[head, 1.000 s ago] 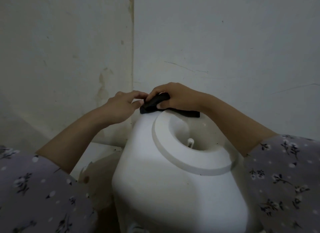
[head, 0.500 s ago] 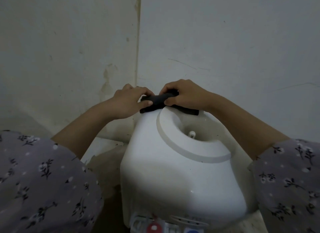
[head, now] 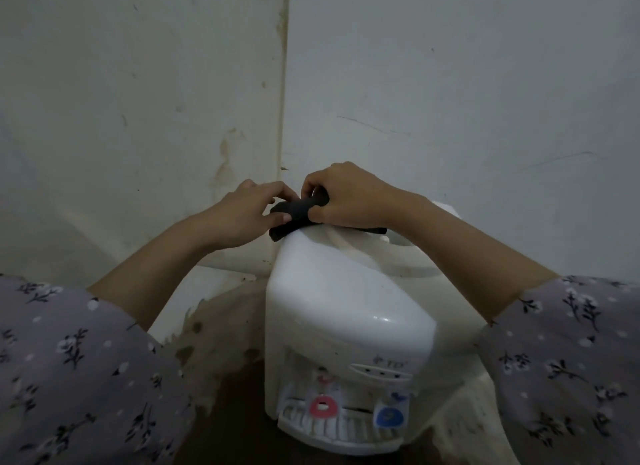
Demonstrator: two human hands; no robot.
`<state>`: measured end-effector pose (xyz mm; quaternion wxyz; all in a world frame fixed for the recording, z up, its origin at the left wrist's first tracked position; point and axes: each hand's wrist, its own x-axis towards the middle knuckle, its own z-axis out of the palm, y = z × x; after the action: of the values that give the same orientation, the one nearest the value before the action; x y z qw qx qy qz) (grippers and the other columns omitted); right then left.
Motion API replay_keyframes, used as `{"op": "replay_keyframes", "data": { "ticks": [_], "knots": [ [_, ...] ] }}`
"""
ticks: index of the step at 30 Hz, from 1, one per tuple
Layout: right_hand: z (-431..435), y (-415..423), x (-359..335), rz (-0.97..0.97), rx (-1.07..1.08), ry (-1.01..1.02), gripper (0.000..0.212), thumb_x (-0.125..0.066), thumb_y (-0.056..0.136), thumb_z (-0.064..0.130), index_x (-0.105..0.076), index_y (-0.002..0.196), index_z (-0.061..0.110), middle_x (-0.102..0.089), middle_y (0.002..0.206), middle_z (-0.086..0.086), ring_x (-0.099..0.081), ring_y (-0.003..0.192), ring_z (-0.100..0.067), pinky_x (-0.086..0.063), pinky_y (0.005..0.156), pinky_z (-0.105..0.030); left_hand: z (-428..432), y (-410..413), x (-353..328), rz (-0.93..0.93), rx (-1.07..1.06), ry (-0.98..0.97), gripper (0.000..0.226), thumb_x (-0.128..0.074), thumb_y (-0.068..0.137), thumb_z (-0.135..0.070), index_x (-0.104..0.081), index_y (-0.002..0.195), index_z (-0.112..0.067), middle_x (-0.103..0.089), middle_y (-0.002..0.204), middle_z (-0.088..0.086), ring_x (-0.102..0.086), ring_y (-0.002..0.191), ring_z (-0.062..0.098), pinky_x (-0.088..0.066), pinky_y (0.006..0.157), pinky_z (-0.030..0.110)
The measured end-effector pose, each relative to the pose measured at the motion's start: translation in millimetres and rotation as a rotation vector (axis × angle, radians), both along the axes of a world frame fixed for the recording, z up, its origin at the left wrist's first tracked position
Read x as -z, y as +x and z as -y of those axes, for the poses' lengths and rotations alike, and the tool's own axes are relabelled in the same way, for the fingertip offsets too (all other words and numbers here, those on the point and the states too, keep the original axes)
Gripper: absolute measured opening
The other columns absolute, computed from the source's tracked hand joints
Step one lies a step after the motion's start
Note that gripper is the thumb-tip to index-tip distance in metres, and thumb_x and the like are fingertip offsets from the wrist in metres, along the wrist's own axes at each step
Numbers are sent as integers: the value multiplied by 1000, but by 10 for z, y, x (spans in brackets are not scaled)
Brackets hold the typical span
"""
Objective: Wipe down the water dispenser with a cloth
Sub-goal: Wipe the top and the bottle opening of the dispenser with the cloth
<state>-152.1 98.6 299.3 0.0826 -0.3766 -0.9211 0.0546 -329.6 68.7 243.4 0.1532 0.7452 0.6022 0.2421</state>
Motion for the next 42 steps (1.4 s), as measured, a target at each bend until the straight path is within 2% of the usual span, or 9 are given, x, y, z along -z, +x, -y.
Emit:
{"op": "replay_keyframes", "data": {
  "ticks": [7,11,16,21,24,28,34,38,42],
  "knots": [
    [471,195,101,-66,-22,34,18,-60,79,23,-62,97,19,-49,72,10,-45,69,-7,-36,62,-27,452,112,20,-32,51,125,25,-54,92,-25,-51,116,-32,-56,114,-8,-38,111,11,-30,84,27],
    [723,391,198,-126,-14,74,21,-60,80,21,-63,101,17,-58,87,2,-46,83,-14,-38,69,-28,708,282,25,-111,60,274,26,-54,92,-25,-55,117,-27,-57,106,-9,-38,97,11,-30,81,29],
    [962,694,354,-281,18,49,19,-61,77,25,-63,96,21,-59,87,7,-47,84,-9,-35,72,-19,938,516,50,-261,90,448,27,-52,91,-35,-57,117,-29,-55,99,-14,-34,93,10,-19,81,25],
    [1261,911,547,-499,0,-6,24,-54,67,33,-62,89,27,-61,86,17,-52,86,-7,-40,75,-18,1171,552,134,-382,221,579,36,-39,84,-44,-64,102,-26,-66,90,-9,-39,89,14,-25,81,31],
    [1357,906,476,-523,-27,-55,19,-57,69,28,-62,88,27,-62,85,17,-56,84,-6,-43,71,-15,1206,518,85,-338,262,625,33,-39,85,-41,-66,99,-26,-66,86,-11,-40,89,12,-24,86,31],
    [1287,771,198,-576,-10,-11,18,-56,73,18,-60,88,26,-63,85,16,-58,83,-2,-42,70,-10,1137,475,-140,-249,160,735,33,-42,85,-38,-65,100,-20,-64,84,-6,-41,87,13,-18,79,25],
    [914,593,212,-383,67,115,19,-54,77,14,-58,95,21,-60,92,5,-49,88,-15,-43,78,-35,799,492,-154,-221,32,582,23,-59,88,-27,-64,109,-20,-64,98,-1,-47,103,20,-22,90,28],
    [905,630,480,-378,73,149,15,-55,82,14,-59,96,18,-59,89,5,-44,87,-14,-33,77,-31,849,531,85,-129,102,481,22,-61,87,-27,-63,108,-20,-64,101,-2,-53,97,20,-34,87,31],
    [1003,690,642,-437,75,259,23,-49,78,23,-62,96,16,-61,89,4,-44,85,-12,-31,76,-29,944,524,205,-116,131,535,31,-53,81,-37,-63,107,-23,-65,99,-8,-51,90,13,-28,86,26]
  ]
}}
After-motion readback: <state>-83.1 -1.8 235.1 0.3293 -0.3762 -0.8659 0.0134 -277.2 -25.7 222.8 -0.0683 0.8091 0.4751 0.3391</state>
